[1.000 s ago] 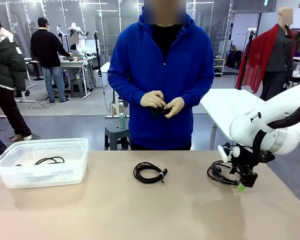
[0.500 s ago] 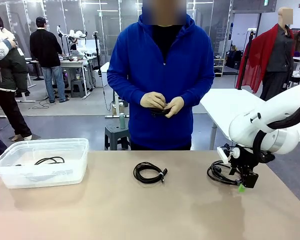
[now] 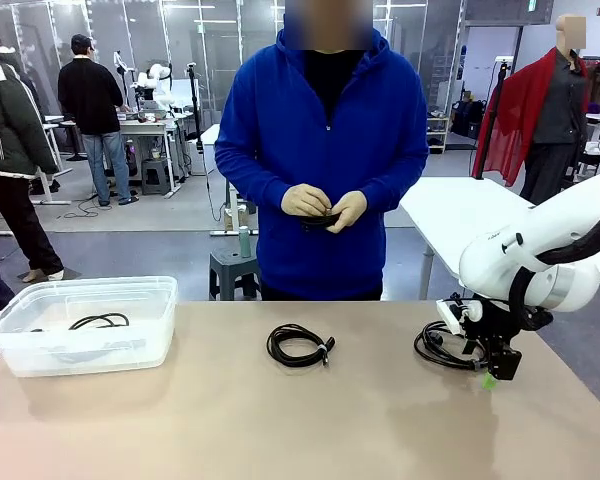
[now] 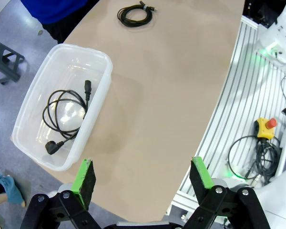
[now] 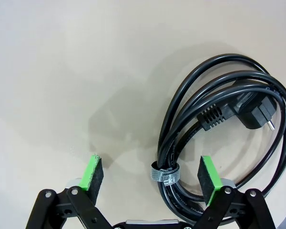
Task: Organize and store the cables.
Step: Place the Power Cable into the Organizing box.
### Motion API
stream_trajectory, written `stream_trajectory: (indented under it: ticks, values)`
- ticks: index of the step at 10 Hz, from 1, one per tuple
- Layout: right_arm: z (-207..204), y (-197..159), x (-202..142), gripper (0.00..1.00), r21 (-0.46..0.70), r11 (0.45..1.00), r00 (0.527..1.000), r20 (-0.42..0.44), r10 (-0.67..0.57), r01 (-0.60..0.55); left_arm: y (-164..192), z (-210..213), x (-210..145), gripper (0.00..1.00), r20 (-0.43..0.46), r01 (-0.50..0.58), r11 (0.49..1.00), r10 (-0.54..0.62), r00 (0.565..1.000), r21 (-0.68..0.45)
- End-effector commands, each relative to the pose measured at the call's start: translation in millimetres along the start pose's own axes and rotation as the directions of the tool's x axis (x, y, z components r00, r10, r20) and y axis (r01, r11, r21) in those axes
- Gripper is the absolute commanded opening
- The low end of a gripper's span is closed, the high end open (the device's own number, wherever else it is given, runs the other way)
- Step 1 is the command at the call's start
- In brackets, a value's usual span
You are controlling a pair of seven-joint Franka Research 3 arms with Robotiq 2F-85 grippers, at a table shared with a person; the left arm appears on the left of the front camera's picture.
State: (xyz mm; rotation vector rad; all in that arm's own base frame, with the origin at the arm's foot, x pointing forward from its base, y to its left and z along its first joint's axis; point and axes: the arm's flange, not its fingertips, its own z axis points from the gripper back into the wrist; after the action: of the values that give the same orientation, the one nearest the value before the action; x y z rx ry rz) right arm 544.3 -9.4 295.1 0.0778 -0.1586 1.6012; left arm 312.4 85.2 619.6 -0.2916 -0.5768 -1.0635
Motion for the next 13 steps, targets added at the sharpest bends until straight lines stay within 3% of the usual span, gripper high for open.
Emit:
stream_trajectory:
  ticks: [1, 3, 4, 5, 7, 10, 13]
  values:
    - [-4.7, 0.8, -2.3, 1.00, -0.010, 0.999, 0.999, -0.024, -0.034, 0.034, 0.4, 2.6, 3.7, 1.00, -0.005, -0.010, 1.000, 0.010, 1.000, 0.004]
    - [-3.8, 0.1, -1.8, 1.00, -0.015, 0.999, 0.999, -0.021, -0.037, 0.037, 0.4, 2.6, 3.7, 1.00, -0.005, -0.010, 1.000, 0.010, 1.000, 0.004]
    - [-4.1, -0.2, -1.6, 0.88, -0.020, 0.999, 0.999, -0.027, -0.039, 0.039, 0.4, 2.6, 3.7, 1.00, -0.005, -0.010, 1.000, 0.010, 1.000, 0.004]
    - [-3.6, -0.1, -1.8, 0.55, -0.023, 0.999, 0.999, -0.028, -0.037, 0.036, 0.4, 2.6, 3.7, 1.00, -0.005, -0.010, 1.000, 0.010, 1.000, 0.004]
    - [-0.9, 0.0, -1.7, 0.00, -0.025, 0.999, 0.999, -0.030, -0.043, 0.042, 0.4, 2.6, 3.7, 1.00, -0.005, -0.010, 1.000, 0.010, 1.000, 0.004]
    - [6.3, -1.4, 0.6, 0.03, -0.035, 0.998, 0.998, -0.034, -0.051, 0.050, 0.4, 2.6, 3.7, 1.00, -0.005, -0.010, 1.000, 0.010, 1.000, 0.004]
    - [10.9, -2.5, 2.7, 0.00, -0.024, 0.997, 0.996, -0.047, -0.070, 0.069, 0.4, 2.6, 3.7, 1.00, -0.005, -0.010, 1.000, 0.010, 1.000, 0.004]
